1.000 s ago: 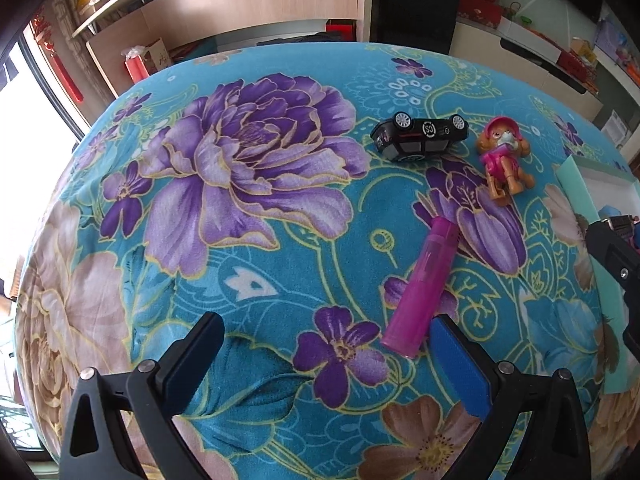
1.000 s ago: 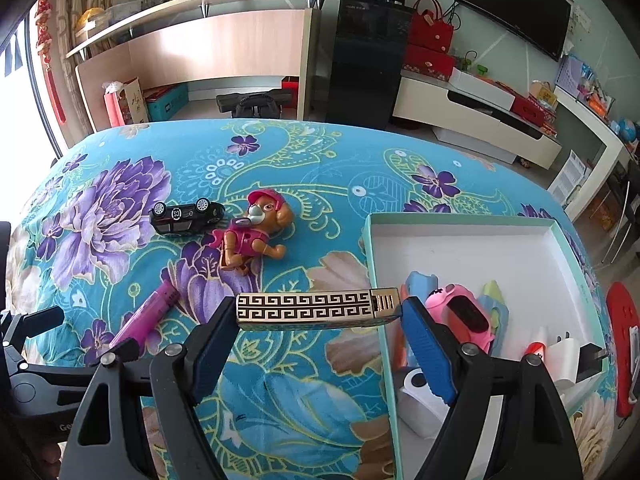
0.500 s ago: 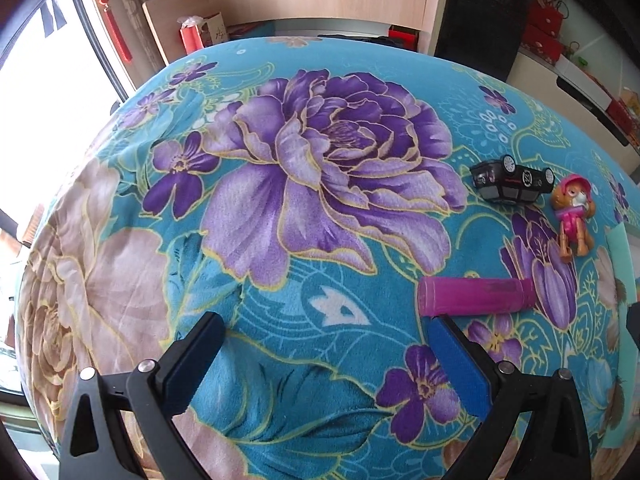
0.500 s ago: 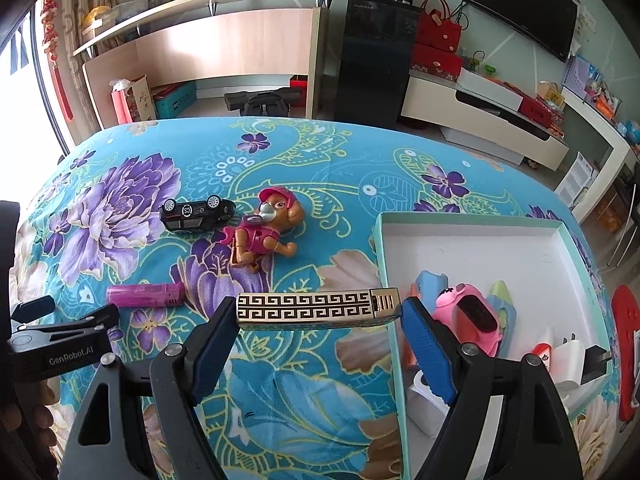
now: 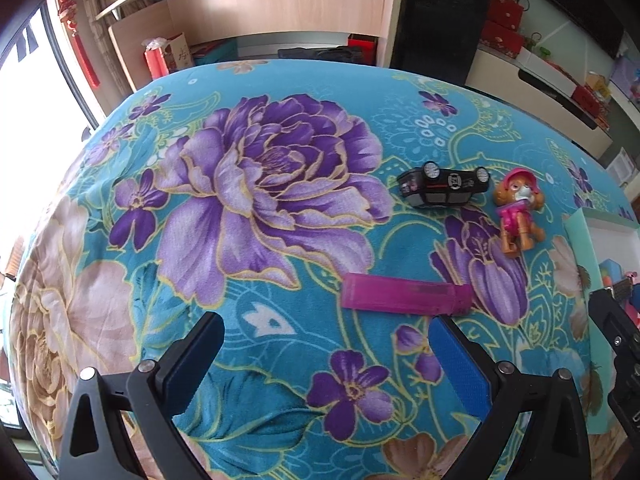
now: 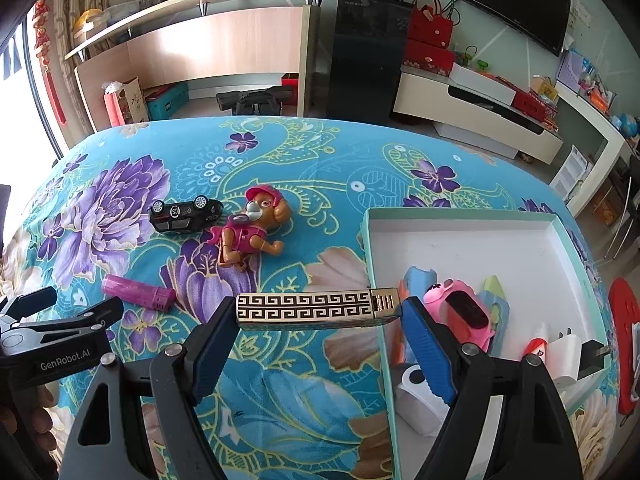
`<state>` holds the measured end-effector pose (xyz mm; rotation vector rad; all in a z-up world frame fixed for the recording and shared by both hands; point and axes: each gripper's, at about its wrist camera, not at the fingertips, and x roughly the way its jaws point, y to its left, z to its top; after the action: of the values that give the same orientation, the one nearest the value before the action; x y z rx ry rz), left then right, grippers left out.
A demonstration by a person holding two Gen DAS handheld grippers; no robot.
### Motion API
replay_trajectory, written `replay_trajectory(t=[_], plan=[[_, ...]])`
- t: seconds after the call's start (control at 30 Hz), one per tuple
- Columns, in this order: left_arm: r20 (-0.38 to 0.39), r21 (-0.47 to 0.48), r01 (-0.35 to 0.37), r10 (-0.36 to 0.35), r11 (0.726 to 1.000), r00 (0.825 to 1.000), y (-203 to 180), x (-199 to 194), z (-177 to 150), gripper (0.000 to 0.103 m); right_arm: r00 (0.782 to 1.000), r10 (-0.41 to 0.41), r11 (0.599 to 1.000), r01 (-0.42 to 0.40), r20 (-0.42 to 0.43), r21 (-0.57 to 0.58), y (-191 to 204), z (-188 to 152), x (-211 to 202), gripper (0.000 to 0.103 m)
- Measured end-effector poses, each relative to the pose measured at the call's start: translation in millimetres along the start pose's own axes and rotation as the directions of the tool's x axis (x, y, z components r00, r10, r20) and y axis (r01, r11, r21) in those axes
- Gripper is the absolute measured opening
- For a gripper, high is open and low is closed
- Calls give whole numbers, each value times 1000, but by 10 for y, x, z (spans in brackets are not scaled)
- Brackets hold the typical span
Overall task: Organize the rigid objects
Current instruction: 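Grasp the pink tube with the left tool while the right tool holds the gold bar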
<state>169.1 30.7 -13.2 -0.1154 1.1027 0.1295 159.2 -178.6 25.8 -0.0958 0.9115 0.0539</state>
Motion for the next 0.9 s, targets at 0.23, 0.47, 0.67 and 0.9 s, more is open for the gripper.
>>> replay_trajectory(t=[0.23, 0.47, 0.67, 0.9], plan=[[6, 46, 38, -39, 998, 999, -250, -5, -15, 103, 1000, -17, 1000, 17, 8, 14, -79, 3, -38, 83], [0, 86, 41, -41, 995, 999, -450, 81, -5, 103, 1000, -21, 1000, 21, 15, 23, -124, 6, -70, 82], [0, 106, 7, -7, 994, 1000, -505, 168, 2, 103, 999, -19, 1000, 19, 28, 23, -140, 12, -108, 82], [20, 108, 8, -11, 994, 1000, -510, 169, 10, 90, 1000, -16, 1000, 15, 22, 27, -158, 10, -94, 82]])
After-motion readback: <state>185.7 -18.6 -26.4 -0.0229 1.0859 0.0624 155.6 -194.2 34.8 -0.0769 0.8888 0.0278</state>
